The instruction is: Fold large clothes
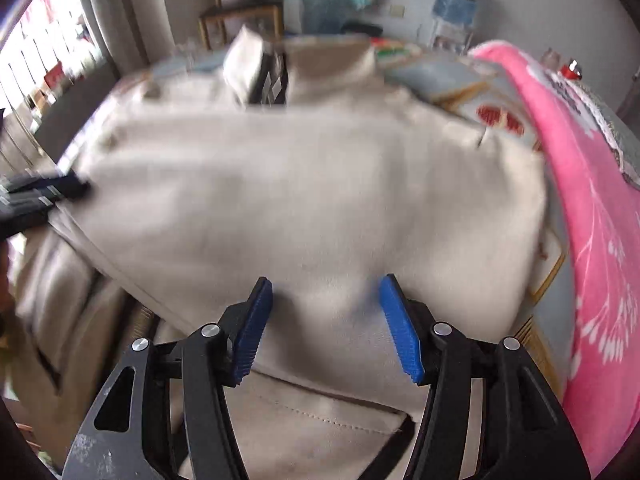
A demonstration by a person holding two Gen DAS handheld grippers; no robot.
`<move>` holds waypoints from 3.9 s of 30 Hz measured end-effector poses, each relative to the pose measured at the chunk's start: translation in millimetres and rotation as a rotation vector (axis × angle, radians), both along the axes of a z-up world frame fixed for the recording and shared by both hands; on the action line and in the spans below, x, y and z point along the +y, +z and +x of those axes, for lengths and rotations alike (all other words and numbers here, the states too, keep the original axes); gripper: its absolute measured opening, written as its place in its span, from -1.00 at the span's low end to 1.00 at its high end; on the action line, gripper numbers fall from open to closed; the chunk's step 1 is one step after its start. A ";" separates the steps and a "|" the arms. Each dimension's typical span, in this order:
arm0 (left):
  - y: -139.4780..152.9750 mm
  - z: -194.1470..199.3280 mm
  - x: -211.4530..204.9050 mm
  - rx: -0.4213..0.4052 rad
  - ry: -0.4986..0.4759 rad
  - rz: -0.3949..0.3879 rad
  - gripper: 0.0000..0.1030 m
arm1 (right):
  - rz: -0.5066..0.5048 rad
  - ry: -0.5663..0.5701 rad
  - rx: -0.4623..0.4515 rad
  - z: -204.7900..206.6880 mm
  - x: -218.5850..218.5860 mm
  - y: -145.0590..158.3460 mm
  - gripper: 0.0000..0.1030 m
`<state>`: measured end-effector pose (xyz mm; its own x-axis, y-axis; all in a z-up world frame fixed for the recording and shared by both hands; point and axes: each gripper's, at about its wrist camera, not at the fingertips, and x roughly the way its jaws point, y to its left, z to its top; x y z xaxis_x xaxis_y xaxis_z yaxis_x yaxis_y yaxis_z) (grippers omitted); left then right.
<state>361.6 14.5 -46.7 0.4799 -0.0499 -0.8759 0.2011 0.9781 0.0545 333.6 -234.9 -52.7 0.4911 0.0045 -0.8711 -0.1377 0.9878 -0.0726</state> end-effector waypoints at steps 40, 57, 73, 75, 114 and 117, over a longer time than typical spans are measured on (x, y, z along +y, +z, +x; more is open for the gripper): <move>-7.1 -272.5 107.1 -0.020 0.185 -0.270 -0.46 | 0.306 -0.416 0.021 -294.3 -81.0 3.6 0.18; 77.2 -306.4 85.5 -0.240 0.091 -0.085 -0.91 | 0.285 -0.343 -0.222 -322.2 -74.7 74.9 -0.86; 15.5 -337.1 111.0 0.020 0.178 -0.215 -0.91 | 0.343 -0.438 -0.001 -341.9 -94.8 22.2 -0.91; 24.5 -334.6 110.8 0.001 0.149 -0.222 -0.91 | 0.337 -0.418 -0.020 -339.4 -94.6 30.2 -0.91; 69.1 -334.3 116.7 0.043 0.033 -0.494 -0.91 | 0.281 -0.366 -0.082 -348.9 -61.6 68.3 -0.91; 77.9 -317.4 120.0 0.021 0.043 -0.553 -0.91 | 0.293 -0.364 -0.104 -338.5 -62.8 74.3 -0.91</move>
